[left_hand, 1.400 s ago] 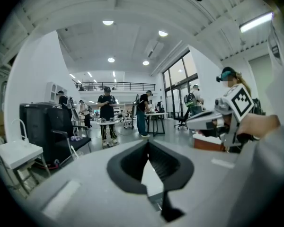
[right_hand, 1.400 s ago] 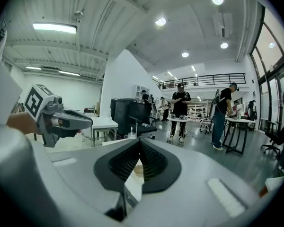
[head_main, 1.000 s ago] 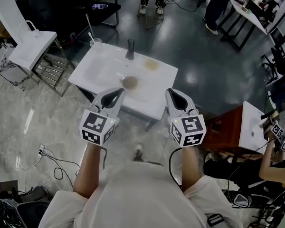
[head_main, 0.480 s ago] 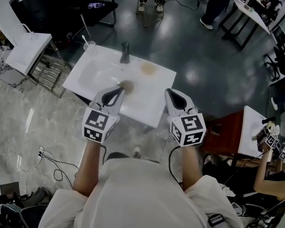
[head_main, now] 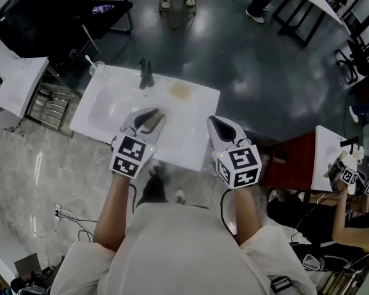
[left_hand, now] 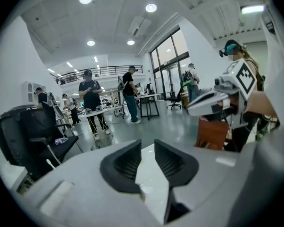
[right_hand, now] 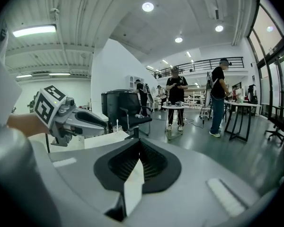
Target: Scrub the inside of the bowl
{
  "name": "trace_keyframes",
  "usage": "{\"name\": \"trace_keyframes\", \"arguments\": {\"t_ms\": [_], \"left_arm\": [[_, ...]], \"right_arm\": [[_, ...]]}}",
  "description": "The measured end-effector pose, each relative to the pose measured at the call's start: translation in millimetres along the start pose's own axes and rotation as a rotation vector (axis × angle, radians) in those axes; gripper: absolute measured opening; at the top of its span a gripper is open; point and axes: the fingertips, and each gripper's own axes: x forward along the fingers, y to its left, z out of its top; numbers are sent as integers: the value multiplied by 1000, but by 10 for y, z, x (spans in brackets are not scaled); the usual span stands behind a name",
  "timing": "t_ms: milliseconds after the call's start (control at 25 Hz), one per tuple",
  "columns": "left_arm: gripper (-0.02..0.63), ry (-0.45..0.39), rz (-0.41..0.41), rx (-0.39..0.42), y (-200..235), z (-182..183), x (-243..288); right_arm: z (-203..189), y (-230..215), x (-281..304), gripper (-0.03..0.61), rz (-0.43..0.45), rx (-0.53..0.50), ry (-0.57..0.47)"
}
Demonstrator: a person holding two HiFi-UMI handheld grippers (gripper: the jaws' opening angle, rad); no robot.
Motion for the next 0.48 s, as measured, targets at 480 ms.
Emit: {"name": "trace_keyframes", "arguments": {"t_ms": [480], "left_arm": [[130, 129, -177, 90, 416, -336, 1323]], "right_arm": [[-98, -579, 585, 6, -150, 90, 58]]}}
